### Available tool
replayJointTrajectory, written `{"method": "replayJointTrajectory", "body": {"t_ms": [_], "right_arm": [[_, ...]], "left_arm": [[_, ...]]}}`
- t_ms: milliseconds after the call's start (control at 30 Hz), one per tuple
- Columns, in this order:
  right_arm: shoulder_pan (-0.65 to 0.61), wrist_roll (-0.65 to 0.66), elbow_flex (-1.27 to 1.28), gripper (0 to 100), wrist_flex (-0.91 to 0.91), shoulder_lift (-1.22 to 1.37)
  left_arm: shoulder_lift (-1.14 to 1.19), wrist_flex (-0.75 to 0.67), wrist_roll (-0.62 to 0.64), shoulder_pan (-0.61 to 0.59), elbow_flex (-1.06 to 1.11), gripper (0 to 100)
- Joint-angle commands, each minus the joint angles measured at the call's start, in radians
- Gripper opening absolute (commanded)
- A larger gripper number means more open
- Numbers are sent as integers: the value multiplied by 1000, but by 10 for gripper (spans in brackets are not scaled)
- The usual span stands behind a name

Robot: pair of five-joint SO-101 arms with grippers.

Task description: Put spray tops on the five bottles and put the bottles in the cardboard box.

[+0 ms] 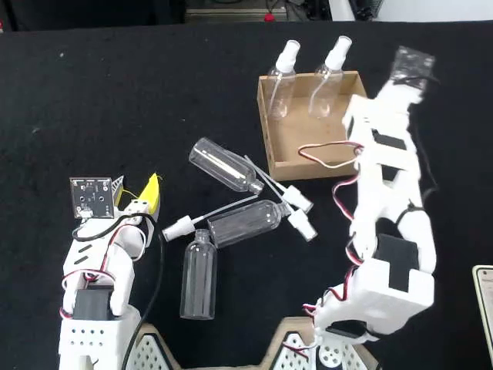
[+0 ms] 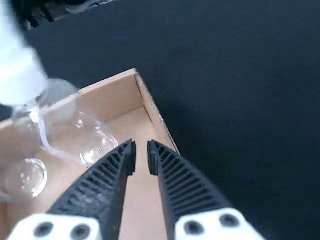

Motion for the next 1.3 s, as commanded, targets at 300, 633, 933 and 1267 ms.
{"method": "replayJointTrajectory", "body": {"t_ms": [300, 633, 933, 1267], "right_arm": [[11, -173, -160, 11, -388, 308], [-28, -308, -266, 11, -384, 407], [-37, -304, -263, 11, -384, 407], [-34, -304, -263, 11, -348, 403]], "left_arm": [[3, 3, 11, -8, 21, 202], [3, 3, 11, -5, 21, 202], [3, 3, 11, -5, 21, 202], [3, 3, 11, -8, 21, 202]]}}
